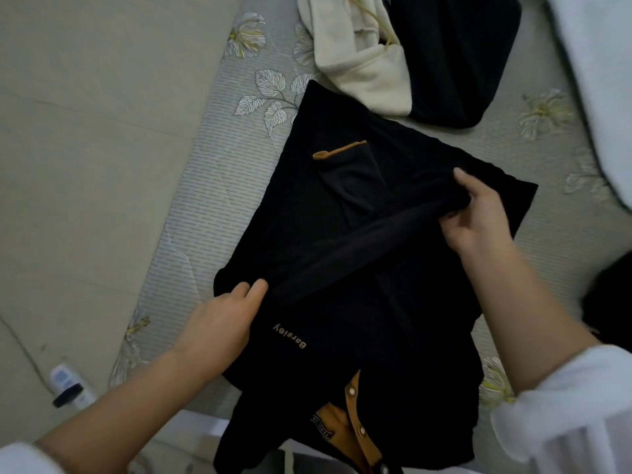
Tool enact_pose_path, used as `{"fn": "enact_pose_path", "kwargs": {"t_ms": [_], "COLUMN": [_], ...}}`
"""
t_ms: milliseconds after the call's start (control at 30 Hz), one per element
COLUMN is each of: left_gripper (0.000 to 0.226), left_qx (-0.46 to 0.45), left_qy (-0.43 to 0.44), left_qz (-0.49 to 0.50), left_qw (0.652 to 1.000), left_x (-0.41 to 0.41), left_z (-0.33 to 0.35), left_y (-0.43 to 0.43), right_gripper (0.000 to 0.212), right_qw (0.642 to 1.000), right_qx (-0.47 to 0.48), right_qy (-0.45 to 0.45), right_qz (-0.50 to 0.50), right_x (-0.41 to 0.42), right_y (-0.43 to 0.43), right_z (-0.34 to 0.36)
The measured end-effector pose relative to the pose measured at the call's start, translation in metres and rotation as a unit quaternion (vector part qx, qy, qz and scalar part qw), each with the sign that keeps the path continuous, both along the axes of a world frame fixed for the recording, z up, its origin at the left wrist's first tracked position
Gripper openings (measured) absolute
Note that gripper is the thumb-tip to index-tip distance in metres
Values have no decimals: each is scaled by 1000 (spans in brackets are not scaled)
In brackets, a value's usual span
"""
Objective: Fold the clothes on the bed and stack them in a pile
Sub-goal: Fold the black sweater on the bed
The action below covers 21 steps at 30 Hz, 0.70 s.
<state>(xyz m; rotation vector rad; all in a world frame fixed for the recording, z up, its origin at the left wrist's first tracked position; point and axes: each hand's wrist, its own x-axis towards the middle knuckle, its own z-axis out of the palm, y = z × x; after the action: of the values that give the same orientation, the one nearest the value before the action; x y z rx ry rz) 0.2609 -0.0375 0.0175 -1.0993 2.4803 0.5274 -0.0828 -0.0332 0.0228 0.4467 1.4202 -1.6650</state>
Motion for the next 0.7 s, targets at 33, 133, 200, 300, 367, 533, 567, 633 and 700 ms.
{"fn": "enact_pose_path", "kwargs": {"t_ms": [33,133,200,300,367,533,567,633,700], "left_gripper": [51,45,38,40,51,66,69,79,93], "left_qx": [-17,-18,4,-22,-18,-31,-42,-41,-25], "left_qy": [2,-35,-84,-115,-111,-136,-115,-125,-136], "left_qz": [-24,-58,-41,-9,-3,-14,-19,-29,-30], "left_qw": [1000,998,996,993,994,990,992,991,990], "left_x": [2,6,6,4,2,-1,-1,2,9], "left_z": [4,6,6,3,9,15,16,14,9], "left_y": [3,15,18,21,23,38,41,46,53], "right_gripper": [47,41,34,39,38,23,21,25,40], "right_qw": [1000,990,986,993,997,999,994,961,944], "right_qx": [10,101,128,94,40,34,96,236,271], "right_qy": [-1,0,4,-9,-35,-8,15,65,111], "right_qz": [14,97,104,64,51,23,50,127,155], "right_x": [0,10,14,8,1,-12,-12,-11,-14], "right_y": [8,31,35,27,22,36,44,61,73], "right_z": [-1,-10,-16,-13,-7,-8,-15,-30,-43]}}
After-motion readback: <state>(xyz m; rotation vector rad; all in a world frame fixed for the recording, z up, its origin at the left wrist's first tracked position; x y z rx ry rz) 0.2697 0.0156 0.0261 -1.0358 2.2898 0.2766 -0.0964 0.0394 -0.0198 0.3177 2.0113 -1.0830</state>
